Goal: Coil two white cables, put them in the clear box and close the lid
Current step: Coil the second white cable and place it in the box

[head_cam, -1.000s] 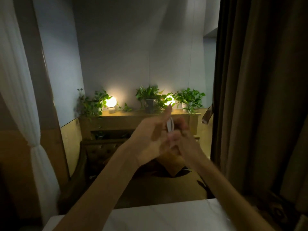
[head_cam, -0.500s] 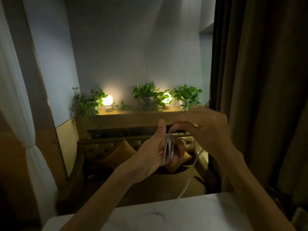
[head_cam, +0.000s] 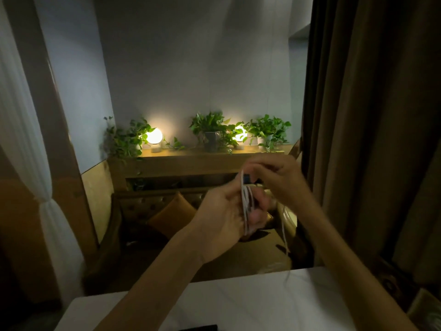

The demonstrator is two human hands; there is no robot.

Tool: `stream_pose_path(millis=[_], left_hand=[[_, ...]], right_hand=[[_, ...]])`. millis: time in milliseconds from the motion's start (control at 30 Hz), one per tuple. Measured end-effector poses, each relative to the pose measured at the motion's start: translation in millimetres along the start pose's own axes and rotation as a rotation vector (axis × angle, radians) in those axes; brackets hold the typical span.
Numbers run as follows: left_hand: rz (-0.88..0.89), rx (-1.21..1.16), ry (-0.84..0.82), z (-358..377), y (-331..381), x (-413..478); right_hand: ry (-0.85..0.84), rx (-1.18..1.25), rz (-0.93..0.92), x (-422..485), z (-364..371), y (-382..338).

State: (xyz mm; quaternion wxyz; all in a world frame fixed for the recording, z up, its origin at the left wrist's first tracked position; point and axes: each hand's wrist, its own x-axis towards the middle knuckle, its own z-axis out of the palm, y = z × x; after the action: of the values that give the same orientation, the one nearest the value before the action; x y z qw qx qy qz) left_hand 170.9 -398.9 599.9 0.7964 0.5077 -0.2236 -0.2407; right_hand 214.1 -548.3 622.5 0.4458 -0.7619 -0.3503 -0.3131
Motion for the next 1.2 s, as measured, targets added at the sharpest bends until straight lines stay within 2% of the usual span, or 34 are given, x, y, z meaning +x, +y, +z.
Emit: stream_pose_path(millis=[67, 133, 200, 267, 333, 367, 400, 467, 533, 633, 733, 800, 900, 967, 1033, 1100, 1133, 1167, 1200], left_hand=[[0.044, -0.063, -0.033, -6.4, 6.3, -0.9], [0.072, -0.029, -0.007, -10.8, 13.7, 1.0], [0.134, -0.102, 0.058, -16.9, 20.0, 11.0], [0.208, -0.162, 0.199, -27.3, 23.6, 26.2], [0.220, -0.031, 0.351, -40.0, 20.5, 38.1], [0.174, 0.071, 0.369, -43.1, 15.6, 40.2], [0.102, 0.185, 0.319, -43.7, 8.0, 39.6], [-0.026, 0.324, 0.094, -34.9, -8.4, 31.5], [-0.065, 0.474, 0.001, -26.4, -19.1, 25.5], [-0.067, 0.461, -0.042, -24.6, -22.8, 19.1], [-0.126, 0.297, -0.141, -21.3, -18.9, 3.2], [-0.116, 0.223, -0.191, -13.4, -12.4, -6.9], [0.039, 0.006, -0.232, -3.4, 4.9, -13.8], [0.186, -0.131, -0.147, -11.6, 18.4, -3.1], [0.267, -0.174, 0.090, -30.6, 30.1, 18.2], [0.261, 0.132, 0.380, -52.2, 32.6, 36.2], [0.244, 0.320, 0.456, -60.4, 27.8, 39.1], [0.207, 0.443, 0.456, -65.9, 19.8, 38.4], [0.107, 0.455, 0.428, -65.1, 11.9, 38.7]], right_hand=[[-0.137, 0.192, 0.232, -16.4, 18.2, 3.7], [-0.215, 0.246, 0.443, -39.3, 37.0, 6.0], [-0.223, 0.161, 0.468, -59.7, 46.6, 2.1], [-0.280, 0.113, 0.409, -72.6, 48.6, -8.5], [-0.389, -0.099, 0.326, -75.6, 41.6, -17.9], [-0.409, -0.267, 0.266, -73.2, 34.6, -20.3], [-0.384, -0.439, 0.192, -69.0, 26.1, -21.1], [-0.217, -0.712, -0.037, -58.4, 7.5, -15.0], [-0.097, -0.822, -0.185, -48.3, -5.7, -1.8], [-0.007, -0.556, -0.223, -40.2, -11.3, 14.9], [-0.052, -0.222, -0.199, -34.5, -10.8, 17.6], [-0.138, 0.056, -0.082, -36.5, 1.3, 14.0], [-0.186, 0.135, 0.170, -48.2, 37.7, 6.9], [-0.153, 0.251, 0.333, -58.4, 57.6, 1.6], [-0.203, 0.186, 0.380, -63.6, 59.6, -6.0], [-0.319, -0.072, 0.263, -63.6, 49.4, -7.8], [-0.347, -0.211, 0.184, -61.6, 42.3, -7.1], [-0.345, -0.344, 0.110, -57.3, 34.9, -6.1], [-0.294, -0.476, 0.037, -50.9, 25.7, -6.5]])
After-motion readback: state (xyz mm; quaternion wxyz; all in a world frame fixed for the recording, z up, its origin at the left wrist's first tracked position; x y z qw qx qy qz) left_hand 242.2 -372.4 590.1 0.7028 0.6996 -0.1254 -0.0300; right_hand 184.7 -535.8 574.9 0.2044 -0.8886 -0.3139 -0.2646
